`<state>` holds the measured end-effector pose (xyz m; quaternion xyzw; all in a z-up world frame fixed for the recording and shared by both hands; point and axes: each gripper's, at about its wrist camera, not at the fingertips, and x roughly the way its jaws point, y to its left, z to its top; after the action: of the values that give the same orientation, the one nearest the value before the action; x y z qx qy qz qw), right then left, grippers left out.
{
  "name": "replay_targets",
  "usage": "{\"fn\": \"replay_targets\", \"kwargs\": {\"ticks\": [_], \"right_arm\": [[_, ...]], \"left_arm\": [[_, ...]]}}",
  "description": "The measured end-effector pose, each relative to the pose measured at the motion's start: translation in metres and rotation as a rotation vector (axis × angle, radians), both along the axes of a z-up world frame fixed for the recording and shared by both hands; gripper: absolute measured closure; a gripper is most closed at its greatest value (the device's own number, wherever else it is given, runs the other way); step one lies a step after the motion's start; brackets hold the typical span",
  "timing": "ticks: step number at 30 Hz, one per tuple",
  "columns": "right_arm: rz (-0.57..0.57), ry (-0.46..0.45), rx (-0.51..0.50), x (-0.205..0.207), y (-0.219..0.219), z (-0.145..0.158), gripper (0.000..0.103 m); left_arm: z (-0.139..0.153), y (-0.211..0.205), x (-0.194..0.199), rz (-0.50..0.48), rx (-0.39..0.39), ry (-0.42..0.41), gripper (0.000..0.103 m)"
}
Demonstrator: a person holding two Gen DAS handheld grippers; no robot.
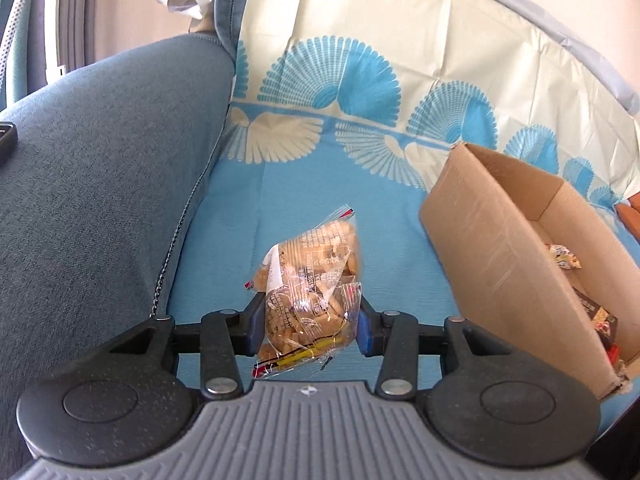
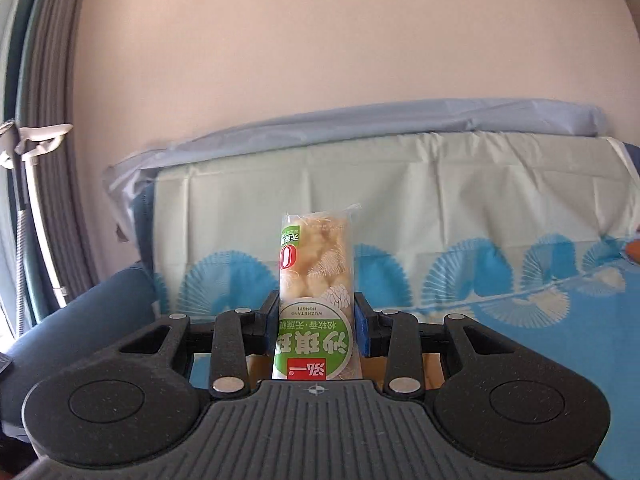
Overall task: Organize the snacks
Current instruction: 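Carry the nut bar and peanut bag over the box with both grippers, then open both grippers to drop the nut bar and peanut bag into the box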
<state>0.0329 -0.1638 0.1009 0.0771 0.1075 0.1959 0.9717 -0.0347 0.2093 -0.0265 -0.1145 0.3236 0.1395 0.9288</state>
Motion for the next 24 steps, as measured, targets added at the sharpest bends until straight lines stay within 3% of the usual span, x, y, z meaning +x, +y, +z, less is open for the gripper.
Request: {"fn": "replay_targets", "kwargs": {"ticks": [5, 13, 19, 24], "right_arm": [[-0.055, 0.142, 0.056, 0.015, -0.027, -0.053, 0.065], [-0.021, 0.146, 0.077, 0.028, -0.043, -0.065, 0.065], [-0.009, 0.156, 0.091, 0.037, -0.06, -0.07, 0.065], [-0.03, 0.186, 0.154, 0.046, -0.078, -0.074, 0.065]], "left_arm": [[0.004, -0.017, -0.005, -0.012, 0.04, -0.007, 0.055], [0.012, -0.055, -0.013, -0.013, 0.109, -0.027, 0.055], [0.019, -0.086, -0.01, 0.023, 0.016, -0.025, 0.055], [0.046, -0.127, 0.016, -0.041, 0.006, -0.079, 0.055]]}}
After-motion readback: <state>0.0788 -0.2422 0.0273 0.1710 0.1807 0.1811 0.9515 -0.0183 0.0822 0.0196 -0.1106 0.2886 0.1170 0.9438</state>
